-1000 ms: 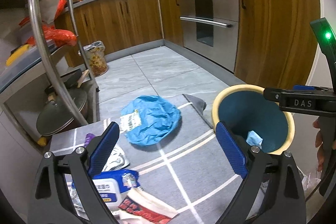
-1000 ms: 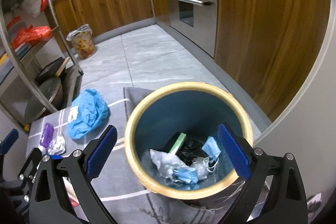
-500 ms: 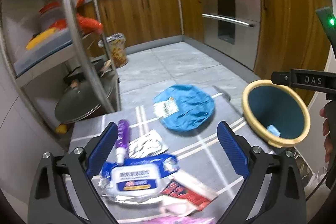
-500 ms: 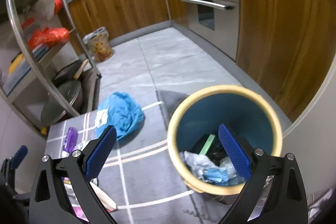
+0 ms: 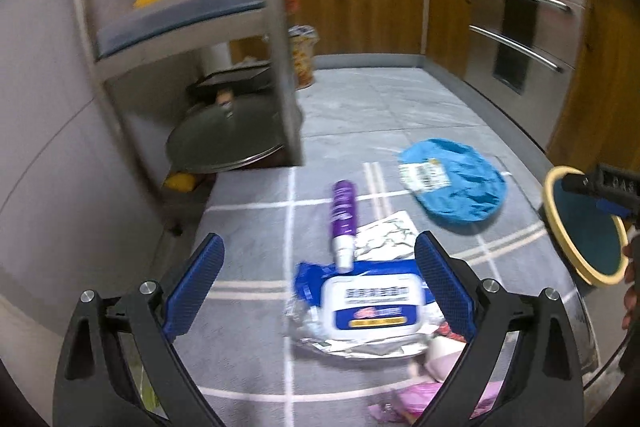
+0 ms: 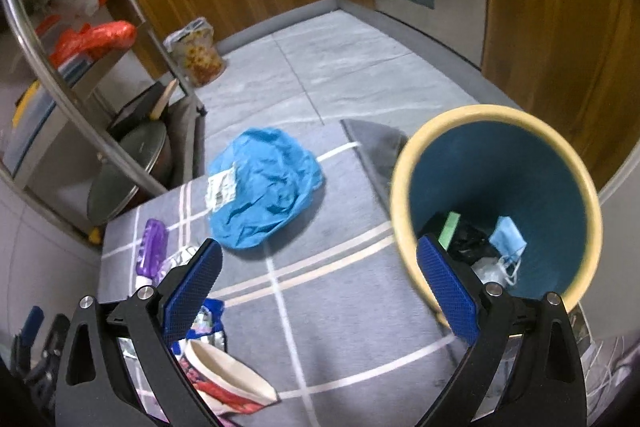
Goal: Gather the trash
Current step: 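Move both tools back over the remaining trash on the mat, then grasp the purple spray bottle with the left tool while the right tool grasps the blue mailer bag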
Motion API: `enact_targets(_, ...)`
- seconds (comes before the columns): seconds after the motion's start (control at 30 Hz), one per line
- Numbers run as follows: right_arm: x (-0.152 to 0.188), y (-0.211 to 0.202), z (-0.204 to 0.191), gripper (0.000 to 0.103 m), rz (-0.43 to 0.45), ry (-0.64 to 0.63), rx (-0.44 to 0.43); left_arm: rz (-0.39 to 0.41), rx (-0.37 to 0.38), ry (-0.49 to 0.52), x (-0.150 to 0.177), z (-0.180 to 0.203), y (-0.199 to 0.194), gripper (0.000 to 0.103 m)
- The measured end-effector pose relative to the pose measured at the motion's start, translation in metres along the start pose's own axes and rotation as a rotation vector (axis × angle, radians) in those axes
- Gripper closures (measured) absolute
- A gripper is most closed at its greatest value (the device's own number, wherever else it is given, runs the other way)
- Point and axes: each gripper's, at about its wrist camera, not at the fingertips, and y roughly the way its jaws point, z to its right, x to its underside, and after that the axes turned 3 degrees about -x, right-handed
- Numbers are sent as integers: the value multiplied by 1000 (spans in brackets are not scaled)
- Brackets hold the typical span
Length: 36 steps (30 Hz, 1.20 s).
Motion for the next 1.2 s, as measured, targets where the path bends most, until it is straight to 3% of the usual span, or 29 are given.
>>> enact_targets(0.23,2,21,-23,6,-22,-74,6,-63,-21,-65,6,-23,20,8)
enact_targets(0.5,-1,46,-31,6,-44,-85,19,-172,-40,-24,21,-22,56,8)
enact_targets(0.9,-29,86,-47,6,-23,-247,26,-127,13,38,-14,18,94,8)
enact_targets(1.2,-62,122,-9,11,-32,-165,-7,-144,32,79,-33,28,137,12)
